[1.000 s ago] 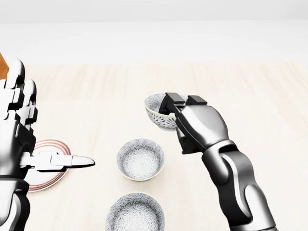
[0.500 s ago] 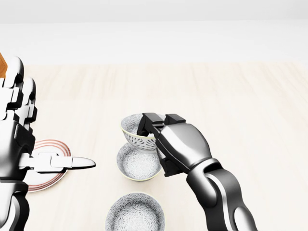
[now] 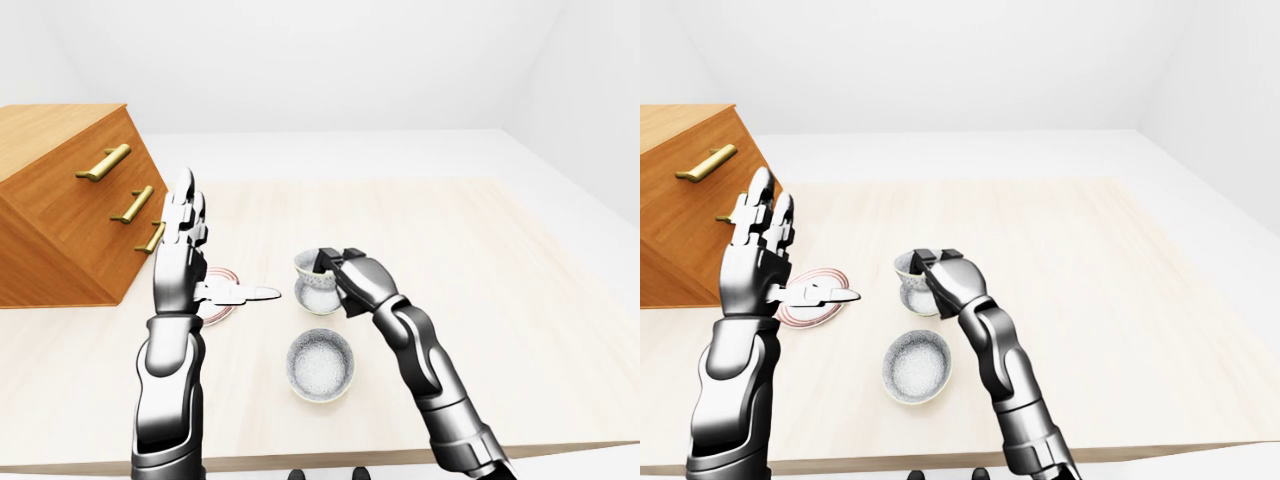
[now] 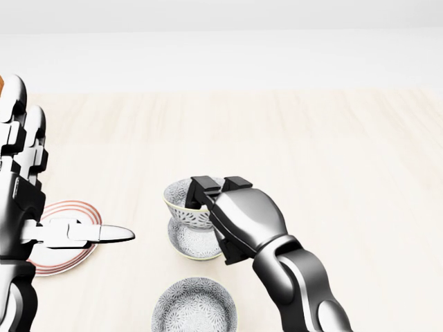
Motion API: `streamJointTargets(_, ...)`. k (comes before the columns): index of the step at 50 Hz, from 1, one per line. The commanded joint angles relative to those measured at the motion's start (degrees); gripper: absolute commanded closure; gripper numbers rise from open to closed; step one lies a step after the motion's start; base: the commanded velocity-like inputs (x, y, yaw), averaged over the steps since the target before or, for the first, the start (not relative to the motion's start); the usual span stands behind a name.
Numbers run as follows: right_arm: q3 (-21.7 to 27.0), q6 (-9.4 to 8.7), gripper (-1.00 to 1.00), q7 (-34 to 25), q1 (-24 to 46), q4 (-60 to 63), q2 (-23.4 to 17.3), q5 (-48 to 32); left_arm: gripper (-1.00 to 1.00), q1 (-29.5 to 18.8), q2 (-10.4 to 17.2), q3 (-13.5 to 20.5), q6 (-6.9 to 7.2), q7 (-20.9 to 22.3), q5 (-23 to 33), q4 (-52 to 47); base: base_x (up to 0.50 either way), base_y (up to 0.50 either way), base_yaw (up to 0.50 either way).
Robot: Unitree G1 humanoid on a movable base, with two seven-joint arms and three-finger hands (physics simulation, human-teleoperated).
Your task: Stack the bowl at the front on the bowl in the middle.
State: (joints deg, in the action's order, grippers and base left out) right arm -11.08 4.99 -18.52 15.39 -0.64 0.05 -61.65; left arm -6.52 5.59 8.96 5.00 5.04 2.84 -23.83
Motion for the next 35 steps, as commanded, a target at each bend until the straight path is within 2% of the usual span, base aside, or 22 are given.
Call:
streamJointTargets(1,-0.36,0.01,1.0,2.28,0.67,-3.13,0.59,-5.13,-1.0,0.19,-0.03,0.13,0.0,0.03,-0.11,-0.66,0.0,0.0,0.0)
streamJointTargets(13,-0.06,0.01,1.0,5.37,2.88,-8.48,0.44,-6.64,-1.0,0.33,-0.01,0.24,0.0,0.0,-0.16,-0.17,0.0,0.0,0.0)
streamJointTargets(35,-1.03,0.01,1.0,6.38,3.19,-11.33,1.16,-8.1,-1.0,1.0,-0.13,0.39,0.0,-0.07,-0.33,0.38,0.0,0.0,0.0)
